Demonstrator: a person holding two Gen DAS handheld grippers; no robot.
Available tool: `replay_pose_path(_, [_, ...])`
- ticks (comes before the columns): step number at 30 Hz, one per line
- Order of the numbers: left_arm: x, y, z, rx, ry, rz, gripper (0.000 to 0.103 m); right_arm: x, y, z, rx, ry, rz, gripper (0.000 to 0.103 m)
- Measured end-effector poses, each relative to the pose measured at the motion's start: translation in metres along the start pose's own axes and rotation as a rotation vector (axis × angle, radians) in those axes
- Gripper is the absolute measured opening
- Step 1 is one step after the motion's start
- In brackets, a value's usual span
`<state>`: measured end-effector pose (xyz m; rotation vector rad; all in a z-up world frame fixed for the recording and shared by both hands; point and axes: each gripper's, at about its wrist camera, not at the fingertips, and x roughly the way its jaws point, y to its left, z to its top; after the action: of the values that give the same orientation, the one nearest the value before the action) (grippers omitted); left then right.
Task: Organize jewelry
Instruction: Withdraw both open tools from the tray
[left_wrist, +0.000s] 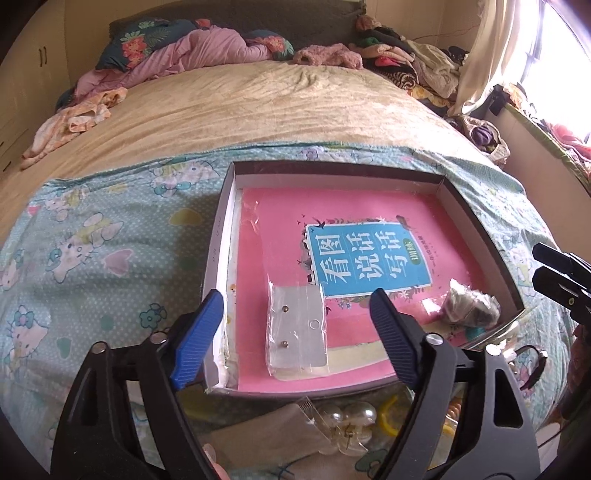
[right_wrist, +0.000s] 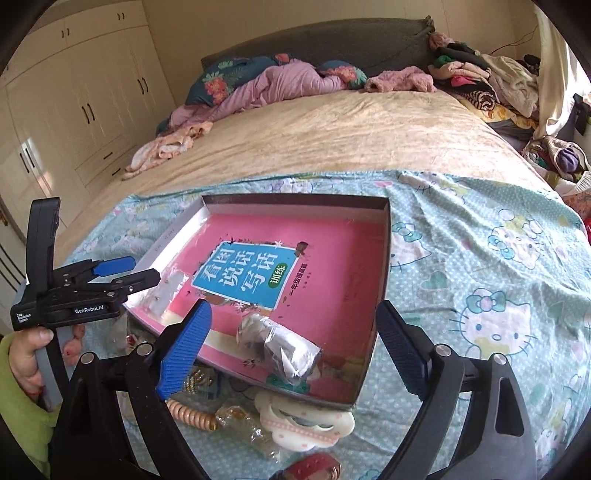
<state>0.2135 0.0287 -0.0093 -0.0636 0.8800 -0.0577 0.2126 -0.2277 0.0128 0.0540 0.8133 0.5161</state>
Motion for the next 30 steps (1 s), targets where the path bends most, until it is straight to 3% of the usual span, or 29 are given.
replay_pose_path(3, [-0.015, 0.000, 0.002, -0.014, -0.031, 0.000, 0.090, -0.016, 0.000, 0.000, 0.001, -0.031, 0.000, 0.093])
replay_pose_path(6, [-0.033, 0.000, 0.002, -0.026, -0.061, -0.004, 0.093, -0.031, 0.003, 0.000, -0.004, -0.059, 0.000, 0.094])
replay_pose_path(16, [-0.077, -0.005, -0.010, -0.038, -0.123, -0.017, 0.093, -0.075, 0.022, -0.009, -0.049, -0.118, 0.000, 0.098])
replay_pose_path(30, [-0.099, -0.021, -0.051, -0.026, -0.115, -0.037, 0.093, -0.088, 0.032, -0.048, -0.058, -0.057, -0.005, 0.098])
